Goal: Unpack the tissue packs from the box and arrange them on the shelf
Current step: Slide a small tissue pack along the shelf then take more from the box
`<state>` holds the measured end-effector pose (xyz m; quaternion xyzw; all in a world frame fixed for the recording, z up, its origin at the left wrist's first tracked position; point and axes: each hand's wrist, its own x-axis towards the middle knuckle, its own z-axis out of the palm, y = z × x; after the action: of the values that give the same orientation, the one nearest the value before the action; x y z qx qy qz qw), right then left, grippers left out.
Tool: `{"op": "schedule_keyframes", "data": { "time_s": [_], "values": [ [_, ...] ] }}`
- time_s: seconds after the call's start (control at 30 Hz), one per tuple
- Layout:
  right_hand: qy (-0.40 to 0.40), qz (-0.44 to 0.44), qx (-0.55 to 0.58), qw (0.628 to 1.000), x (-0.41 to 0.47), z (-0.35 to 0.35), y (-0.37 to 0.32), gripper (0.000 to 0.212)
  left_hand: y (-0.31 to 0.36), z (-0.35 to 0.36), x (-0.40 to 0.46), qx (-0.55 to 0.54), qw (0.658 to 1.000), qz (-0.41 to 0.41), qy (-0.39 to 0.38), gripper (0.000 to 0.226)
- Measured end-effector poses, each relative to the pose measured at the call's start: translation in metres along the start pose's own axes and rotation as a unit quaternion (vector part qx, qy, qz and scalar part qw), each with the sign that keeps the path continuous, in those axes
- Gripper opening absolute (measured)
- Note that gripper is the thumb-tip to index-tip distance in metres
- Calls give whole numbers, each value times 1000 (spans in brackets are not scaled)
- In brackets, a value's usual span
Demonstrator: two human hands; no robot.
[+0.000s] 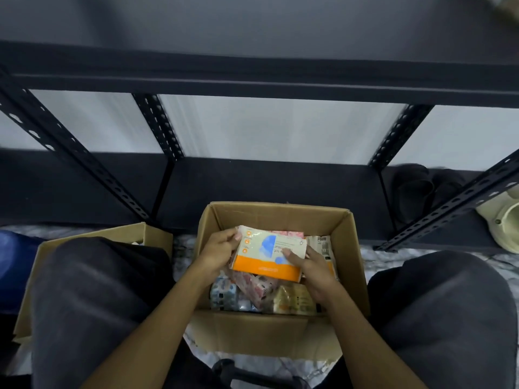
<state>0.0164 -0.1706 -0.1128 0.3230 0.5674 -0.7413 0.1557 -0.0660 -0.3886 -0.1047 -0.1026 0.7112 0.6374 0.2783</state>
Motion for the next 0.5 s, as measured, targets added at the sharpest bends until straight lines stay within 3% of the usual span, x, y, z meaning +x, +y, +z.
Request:
{"op": "schedule_keyframes", "data": {
  "time_s": [0.13, 0.27, 0.33, 0.4, 0.5],
  "values": [
    [-29, -19, 80, 996, -12, 3, -17, 41, 27, -2, -17, -60, 998, -26, -19, 37],
    [-69, -60, 105, 990, -35, 6, -47, 41, 65, 0, -39, 21, 995, 94, 2, 20],
    [-74, -89, 132, 984, -48, 6, -65, 46, 82, -6, -48, -1, 994, 112, 12, 14],
    [-83, -123, 163, 975, -64, 7, -84, 46, 102, -16, -55, -17, 993, 115, -22, 16],
    [-78, -185, 137, 970, -86, 13, -113, 31, 141, -32, -68, 103, 978, 151, -99, 27]
  ]
}}
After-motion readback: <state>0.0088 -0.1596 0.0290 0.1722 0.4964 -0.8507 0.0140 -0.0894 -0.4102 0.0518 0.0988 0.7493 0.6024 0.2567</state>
